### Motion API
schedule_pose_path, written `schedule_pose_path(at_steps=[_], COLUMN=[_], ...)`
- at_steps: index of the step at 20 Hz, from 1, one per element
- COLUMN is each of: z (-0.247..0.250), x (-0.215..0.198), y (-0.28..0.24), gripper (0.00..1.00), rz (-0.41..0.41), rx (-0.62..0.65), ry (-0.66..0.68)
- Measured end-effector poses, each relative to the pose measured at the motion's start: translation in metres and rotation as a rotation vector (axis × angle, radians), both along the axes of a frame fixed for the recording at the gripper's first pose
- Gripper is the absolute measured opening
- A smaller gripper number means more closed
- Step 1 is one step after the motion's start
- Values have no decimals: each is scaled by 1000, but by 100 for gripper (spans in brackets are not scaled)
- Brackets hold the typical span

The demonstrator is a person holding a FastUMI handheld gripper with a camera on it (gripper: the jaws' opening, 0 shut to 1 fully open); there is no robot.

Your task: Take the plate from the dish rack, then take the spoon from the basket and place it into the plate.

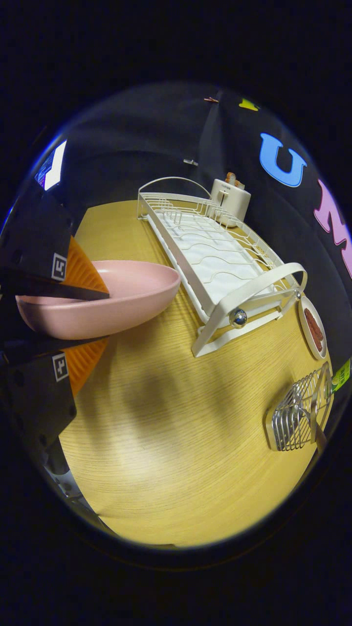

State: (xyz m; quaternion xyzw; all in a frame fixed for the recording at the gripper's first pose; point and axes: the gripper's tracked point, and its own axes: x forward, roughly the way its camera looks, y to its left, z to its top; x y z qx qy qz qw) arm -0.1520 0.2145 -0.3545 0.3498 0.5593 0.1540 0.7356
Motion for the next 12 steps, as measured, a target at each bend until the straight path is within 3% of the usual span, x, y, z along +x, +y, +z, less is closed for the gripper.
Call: schedule_pose_path(at_steps=[6,9,12], z=[-17,-12,-5], x=[0,5,13], y=[-19,-26,-45], gripper=[63,89,98], rz=[5,-21,-35], rx=[-121,-122,-165], ry=[-9,-22,-81])
